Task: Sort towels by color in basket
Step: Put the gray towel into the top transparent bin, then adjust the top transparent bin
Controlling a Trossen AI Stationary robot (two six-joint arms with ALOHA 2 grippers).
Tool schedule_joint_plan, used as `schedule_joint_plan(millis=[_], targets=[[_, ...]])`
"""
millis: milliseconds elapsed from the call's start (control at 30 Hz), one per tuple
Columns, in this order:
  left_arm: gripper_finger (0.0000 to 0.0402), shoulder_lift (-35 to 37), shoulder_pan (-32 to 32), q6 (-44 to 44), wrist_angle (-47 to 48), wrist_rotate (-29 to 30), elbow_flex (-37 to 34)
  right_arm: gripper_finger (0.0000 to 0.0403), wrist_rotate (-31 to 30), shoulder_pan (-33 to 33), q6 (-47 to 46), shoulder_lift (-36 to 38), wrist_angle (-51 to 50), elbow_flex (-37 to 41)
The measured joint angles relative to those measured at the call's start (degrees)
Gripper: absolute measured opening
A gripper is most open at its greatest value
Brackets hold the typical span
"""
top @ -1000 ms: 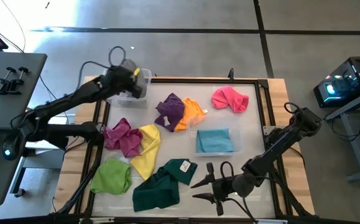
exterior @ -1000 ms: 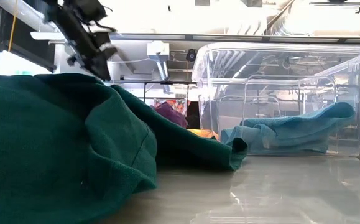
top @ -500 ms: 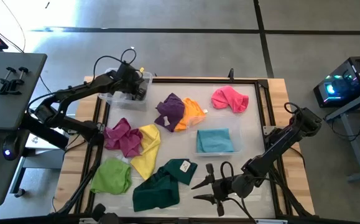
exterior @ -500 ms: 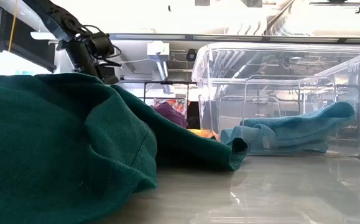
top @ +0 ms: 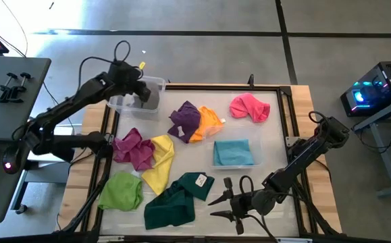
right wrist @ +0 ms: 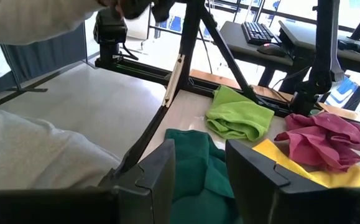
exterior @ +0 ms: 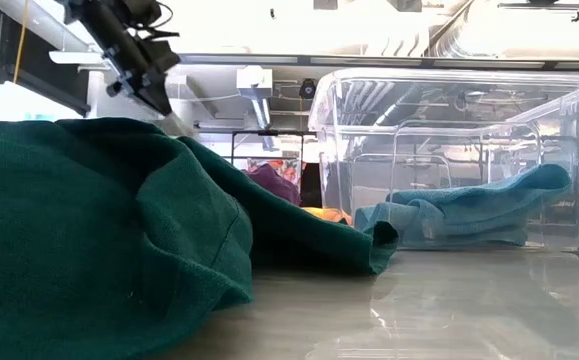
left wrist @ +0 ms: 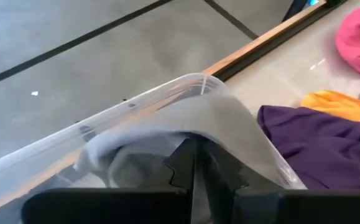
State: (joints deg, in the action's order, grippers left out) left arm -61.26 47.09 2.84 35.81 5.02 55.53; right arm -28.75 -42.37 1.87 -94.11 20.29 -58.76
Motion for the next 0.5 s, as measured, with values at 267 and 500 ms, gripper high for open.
schedule_joint_plan(millis=[267, 500], targets=[[0.007, 1.41, 0.21, -0.05, 4.48, 2.54, -0.04, 0.0138, 0.0, -0.02, -1.0, 0.0, -0.83, 0.0], [0.0128, 1.72, -0.92, 0.1, 4.37, -0.22, -2.08, 0.0138, 0.62, -0.02, -1.0, 0.0, -1.18, 0.0]])
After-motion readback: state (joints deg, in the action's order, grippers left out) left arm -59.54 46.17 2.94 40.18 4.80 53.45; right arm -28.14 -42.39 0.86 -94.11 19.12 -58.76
